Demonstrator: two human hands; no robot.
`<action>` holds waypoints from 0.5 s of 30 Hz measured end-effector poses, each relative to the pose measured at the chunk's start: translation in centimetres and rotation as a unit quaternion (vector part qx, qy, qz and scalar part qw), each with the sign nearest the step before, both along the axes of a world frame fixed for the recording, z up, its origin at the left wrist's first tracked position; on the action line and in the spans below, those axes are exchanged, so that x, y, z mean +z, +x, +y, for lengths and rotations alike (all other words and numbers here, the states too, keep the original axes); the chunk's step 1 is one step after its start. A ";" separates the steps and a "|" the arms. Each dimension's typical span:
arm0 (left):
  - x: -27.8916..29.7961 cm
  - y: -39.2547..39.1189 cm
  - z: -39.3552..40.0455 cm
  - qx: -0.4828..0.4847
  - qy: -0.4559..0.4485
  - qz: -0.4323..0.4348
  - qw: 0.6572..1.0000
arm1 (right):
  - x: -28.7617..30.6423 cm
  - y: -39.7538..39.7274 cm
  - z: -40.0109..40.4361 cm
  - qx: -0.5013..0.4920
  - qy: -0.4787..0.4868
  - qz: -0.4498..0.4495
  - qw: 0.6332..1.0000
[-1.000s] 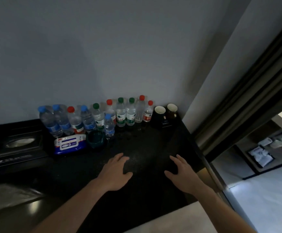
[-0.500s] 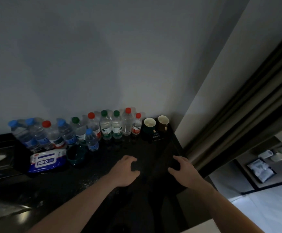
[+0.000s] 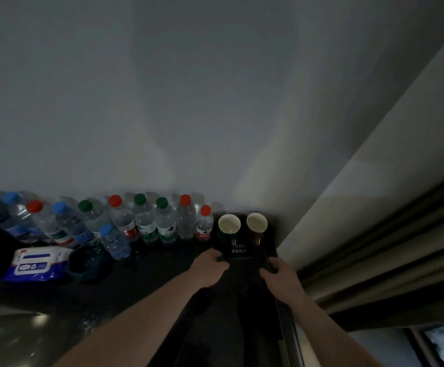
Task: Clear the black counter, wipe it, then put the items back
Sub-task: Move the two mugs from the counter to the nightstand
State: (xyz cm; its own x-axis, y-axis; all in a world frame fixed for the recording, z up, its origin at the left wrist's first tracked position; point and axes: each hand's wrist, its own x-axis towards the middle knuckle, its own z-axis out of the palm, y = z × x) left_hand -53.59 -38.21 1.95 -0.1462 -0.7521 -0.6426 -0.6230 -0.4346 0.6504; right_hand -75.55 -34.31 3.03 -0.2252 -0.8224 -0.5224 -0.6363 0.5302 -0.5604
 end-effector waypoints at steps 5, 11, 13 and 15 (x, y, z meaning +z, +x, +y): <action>-5.9 -3.8 -4.0 0.109 0.041 0.023 0.993 | -4.6 -1.6 -6.6 -0.023 -0.002 -0.034 0.999; -7.4 -7.2 -6.4 0.197 0.039 0.037 0.979 | -9.1 -1.6 -10.7 -0.056 0.008 -0.070 0.996; -8.7 -7.5 -7.3 0.214 0.046 0.036 0.975 | -11.7 -1.7 -11.7 -0.062 0.012 -0.085 0.994; -8.9 -8.0 -8.0 0.216 0.052 0.030 0.974 | -17.1 -2.9 -12.9 -0.086 0.024 -0.119 0.989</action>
State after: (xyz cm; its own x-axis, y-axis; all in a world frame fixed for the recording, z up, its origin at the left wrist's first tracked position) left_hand -61.57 -46.23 -6.96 0.1305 -0.6830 -0.7187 -0.3290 -0.7136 0.6184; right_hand -78.50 -47.20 -14.10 -0.2255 -0.7560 -0.6145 -0.3878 0.6483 -0.6553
